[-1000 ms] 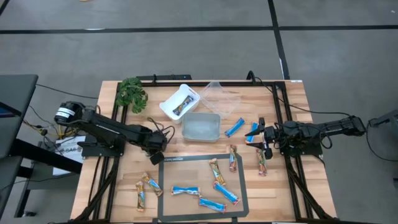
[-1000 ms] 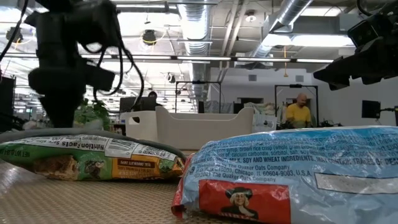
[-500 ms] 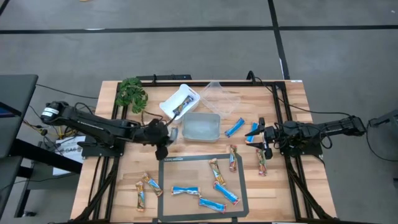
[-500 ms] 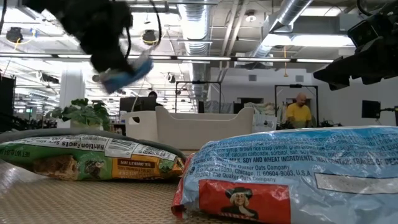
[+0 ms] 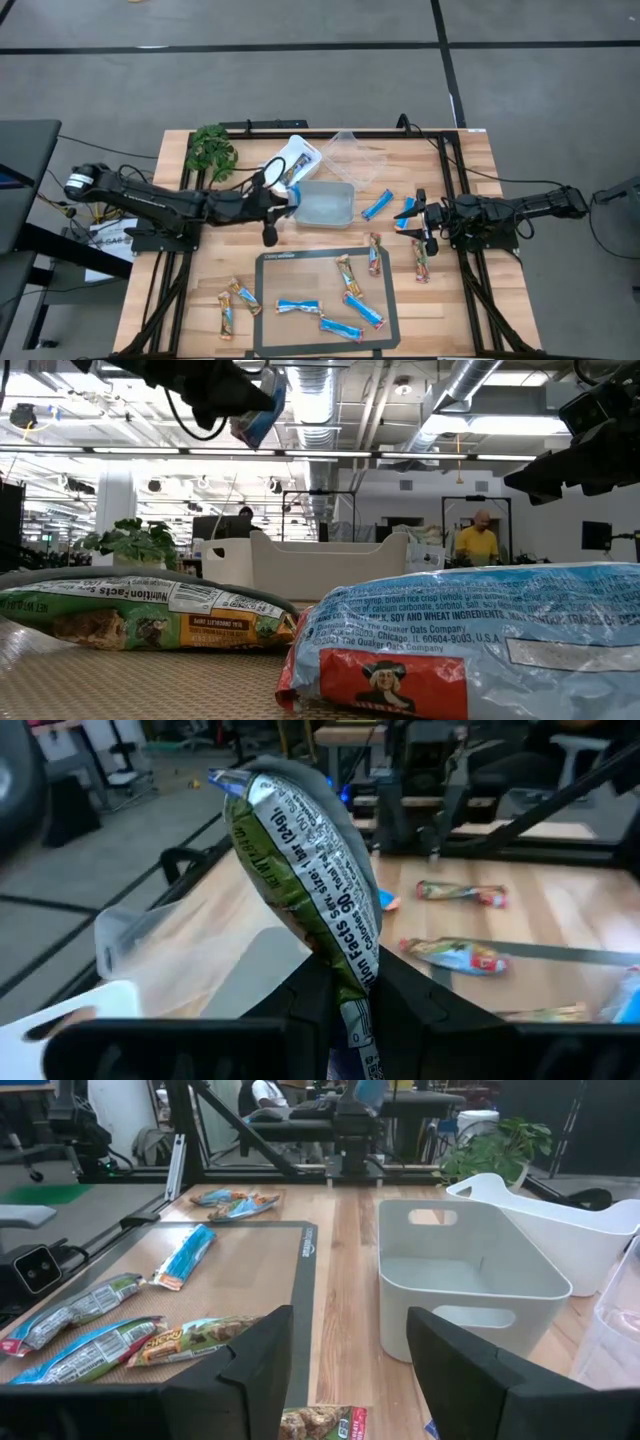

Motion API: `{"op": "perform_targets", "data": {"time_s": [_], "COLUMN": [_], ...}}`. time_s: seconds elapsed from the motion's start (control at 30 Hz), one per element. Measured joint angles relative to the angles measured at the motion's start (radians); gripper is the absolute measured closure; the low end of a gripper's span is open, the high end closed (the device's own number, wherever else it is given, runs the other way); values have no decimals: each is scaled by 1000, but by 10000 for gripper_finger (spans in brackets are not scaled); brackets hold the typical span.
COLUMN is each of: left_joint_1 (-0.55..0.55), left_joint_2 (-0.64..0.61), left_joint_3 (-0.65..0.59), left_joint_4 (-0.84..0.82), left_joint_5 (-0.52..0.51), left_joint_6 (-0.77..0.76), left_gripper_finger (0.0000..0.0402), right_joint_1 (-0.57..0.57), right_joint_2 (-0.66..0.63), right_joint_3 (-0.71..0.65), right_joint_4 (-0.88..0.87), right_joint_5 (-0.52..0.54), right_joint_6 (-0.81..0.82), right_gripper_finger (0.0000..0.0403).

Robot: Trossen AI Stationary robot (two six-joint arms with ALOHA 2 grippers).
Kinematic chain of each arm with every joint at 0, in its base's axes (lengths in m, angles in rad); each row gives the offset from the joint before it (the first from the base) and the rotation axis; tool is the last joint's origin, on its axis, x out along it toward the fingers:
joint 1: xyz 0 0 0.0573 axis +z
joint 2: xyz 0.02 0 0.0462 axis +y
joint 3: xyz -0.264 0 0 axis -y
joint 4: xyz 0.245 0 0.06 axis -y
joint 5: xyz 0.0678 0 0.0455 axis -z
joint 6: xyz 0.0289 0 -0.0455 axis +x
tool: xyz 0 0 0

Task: Pick and place Granola Bars by type
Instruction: Put the blue granola bar into the white bin

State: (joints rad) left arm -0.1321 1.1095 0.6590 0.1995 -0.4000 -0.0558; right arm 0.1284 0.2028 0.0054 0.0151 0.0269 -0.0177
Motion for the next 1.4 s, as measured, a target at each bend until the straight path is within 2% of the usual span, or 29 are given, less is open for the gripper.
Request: {"op": "perform_targets", "data": {"time_s": [0.17,0.5,0.67,0.77,0.9,1.2,1.4], "left_joint_1": [106,431,548,578,593,606,606], "left_joint_2": [7,25,78,131,217,411,470], "left_joint_3": [0,0,0,6,69,265,299], "left_joint_4": [17,-14,-11,-11,-88,-393,-437], "left_joint_5": [1,0,96,155,202,192,187], "left_joint_6": [22,107,146,159,195,233,227], "left_gripper_finger": [353,353,353,353,353,353,353], "right_joint_1": [0,0,0,0,0,0,0], "right_joint_2": [0,0,0,0,0,0,0], "right_joint_3": [0,0,0,0,0,0,0], "right_joint_4": [0,0,0,0,0,0,0], "right_joint_5": [0,0,0,0,0,0,0], "right_joint_6": [0,0,0,0,0,0,0], "right_gripper_finger": [212,212,212,212,212,212,212]}}
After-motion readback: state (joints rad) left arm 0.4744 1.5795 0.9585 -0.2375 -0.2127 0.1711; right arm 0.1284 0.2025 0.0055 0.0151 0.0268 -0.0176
